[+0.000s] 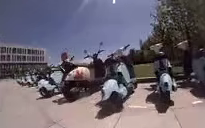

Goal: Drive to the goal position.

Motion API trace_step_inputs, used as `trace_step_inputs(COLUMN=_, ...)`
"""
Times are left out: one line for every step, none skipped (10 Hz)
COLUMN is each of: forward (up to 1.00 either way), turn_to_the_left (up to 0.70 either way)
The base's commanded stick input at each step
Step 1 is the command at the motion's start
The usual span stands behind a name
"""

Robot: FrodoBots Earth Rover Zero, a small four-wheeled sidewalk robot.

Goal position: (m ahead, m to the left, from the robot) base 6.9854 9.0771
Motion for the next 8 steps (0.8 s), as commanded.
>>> trace_step_inputs(forward=0.7, turn_to_the_left=0.35)
trace_step_inputs(forward=0.7, turn_to_the_left=0.35)
trace_step_inputs(forward=0.7, turn_to_the_left=0.35)
trace_step_inputs(forward=0.7, turn_to_the_left=0.35)
trace_step_inputs(forward=0.7, turn_to_the_left=0.35)
trace_step_inputs(forward=0.7, turn_to_the_left=0.35)
trace_step_inputs(forward=0.7, turn_to_the_left=0.35)
trace_step_inputs(forward=0.7, turn_to_the_left=0.35)
